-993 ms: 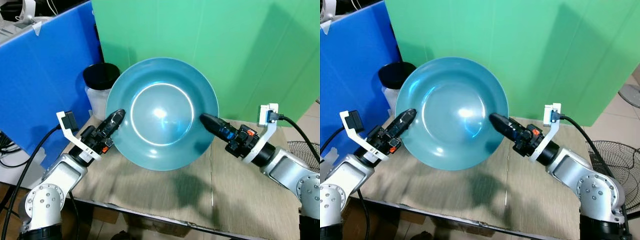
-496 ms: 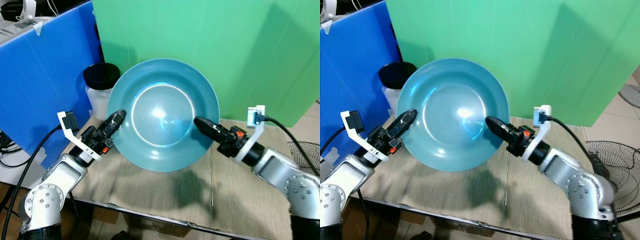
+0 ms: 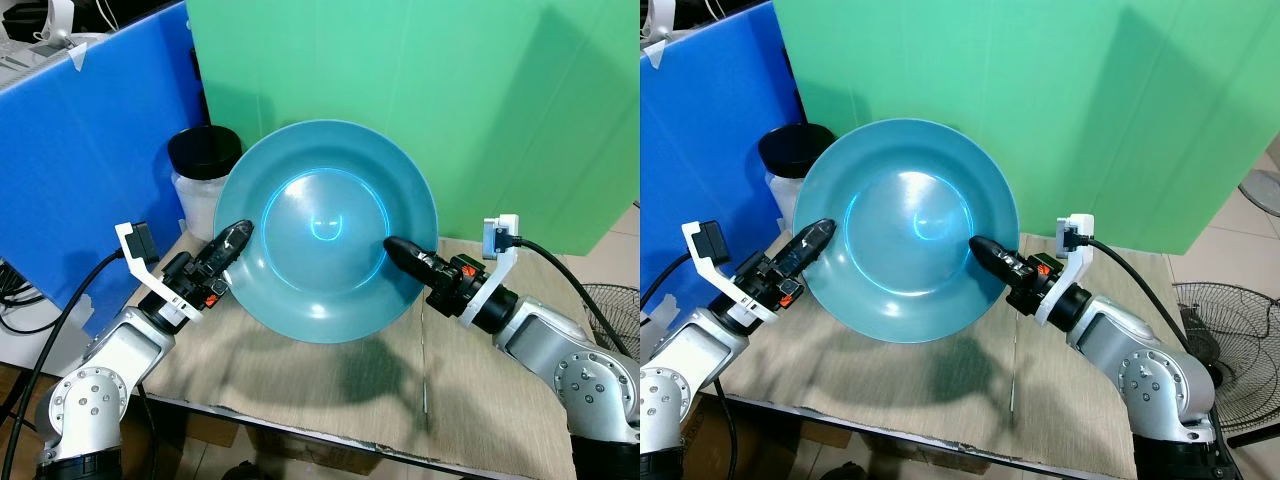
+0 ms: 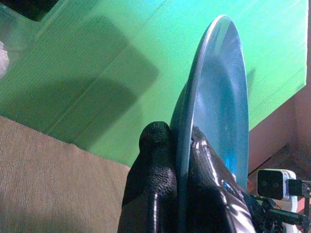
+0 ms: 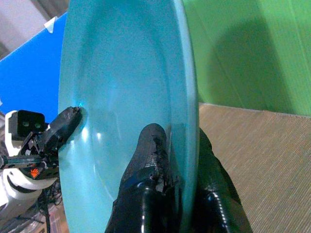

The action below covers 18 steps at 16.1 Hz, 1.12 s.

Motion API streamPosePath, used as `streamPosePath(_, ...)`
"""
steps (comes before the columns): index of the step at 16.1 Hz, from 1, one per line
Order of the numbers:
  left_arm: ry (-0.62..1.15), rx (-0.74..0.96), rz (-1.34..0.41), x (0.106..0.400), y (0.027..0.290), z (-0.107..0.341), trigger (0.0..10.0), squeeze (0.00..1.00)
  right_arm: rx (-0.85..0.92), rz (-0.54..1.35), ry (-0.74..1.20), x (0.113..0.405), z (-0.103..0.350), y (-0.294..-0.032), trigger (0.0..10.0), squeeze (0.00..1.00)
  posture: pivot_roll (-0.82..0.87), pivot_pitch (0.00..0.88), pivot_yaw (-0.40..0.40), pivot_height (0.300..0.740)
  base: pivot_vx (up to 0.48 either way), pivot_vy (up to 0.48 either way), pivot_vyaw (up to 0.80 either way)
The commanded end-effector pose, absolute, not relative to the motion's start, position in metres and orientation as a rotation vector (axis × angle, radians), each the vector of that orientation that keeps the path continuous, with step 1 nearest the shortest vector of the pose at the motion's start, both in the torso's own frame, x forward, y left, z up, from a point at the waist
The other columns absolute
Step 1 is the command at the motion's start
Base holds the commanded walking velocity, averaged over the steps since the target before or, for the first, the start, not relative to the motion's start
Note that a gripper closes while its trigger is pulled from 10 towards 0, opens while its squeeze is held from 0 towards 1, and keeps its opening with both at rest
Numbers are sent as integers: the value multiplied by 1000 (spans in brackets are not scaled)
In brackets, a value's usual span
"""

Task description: Setting the table

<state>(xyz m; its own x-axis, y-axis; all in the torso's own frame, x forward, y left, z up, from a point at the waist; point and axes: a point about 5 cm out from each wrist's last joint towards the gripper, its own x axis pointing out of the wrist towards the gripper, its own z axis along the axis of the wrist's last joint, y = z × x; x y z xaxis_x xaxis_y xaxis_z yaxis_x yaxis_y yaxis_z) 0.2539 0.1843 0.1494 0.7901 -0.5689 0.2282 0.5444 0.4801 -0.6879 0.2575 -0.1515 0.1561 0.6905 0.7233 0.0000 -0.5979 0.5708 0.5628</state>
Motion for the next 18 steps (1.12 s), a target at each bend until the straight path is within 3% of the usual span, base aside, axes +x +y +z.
streamPosePath(1, 11, -826, -718, 256, 181, 157, 0, 0, 539, 798, 229, 256, 159, -150, 0, 0, 83, 0, 7, 740, 0, 0, 0)
streamPosePath(5, 13, -814, -710, 256, 183, 157, 0, 0, 595, 818, 214, 255, 161, -148, 0, 0, 90, 0, 7, 740, 0, 0, 0)
streamPosePath(6, 64, -750, -650, 260, 184, 153, 10000, 0, 609, 810, 202, 254, 162, -150, 0, 0, 93, 0, 9, 740, 0, 0, 0)
streamPosePath(7, 67, -752, -658, 260, 183, 153, 10000, 0, 615, 808, 199, 254, 162, -150, 0, 0, 93, 0, 10, 740, 0, 0, 0)
streamPosePath(8, 59, -762, -685, 259, 180, 156, 10000, 1000, 630, 784, 184, 255, 164, -153, 0, 0, 95, 0, 14, 740, 0, 0, 0)
streamPosePath(11, 47, -713, -674, 259, 181, 161, 10000, 1000, 664, 668, 131, 256, 169, -168, 0, 0, 92, 0, 26, 740, 0, 0, 0)
streamPosePath(12, 49, -702, -668, 258, 182, 161, 10000, 227, 639, 625, 123, 254, 170, -173, 0, 0, 91, 0, 29, 740, 0, 0, 0)
streamPosePath(13, 49, -701, -668, 258, 182, 162, 10000, 0, 618, 592, 107, 253, 173, -176, 0, 0, 91, 0, 32, 740, 0, 0, 0)
streamPosePath(18, 77, -597, -661, 249, 172, 166, 10000, 0, 647, 482, -8, 242, 197, -187, 0, 0, 87, 0, 44, 740, 0, 0, 0)
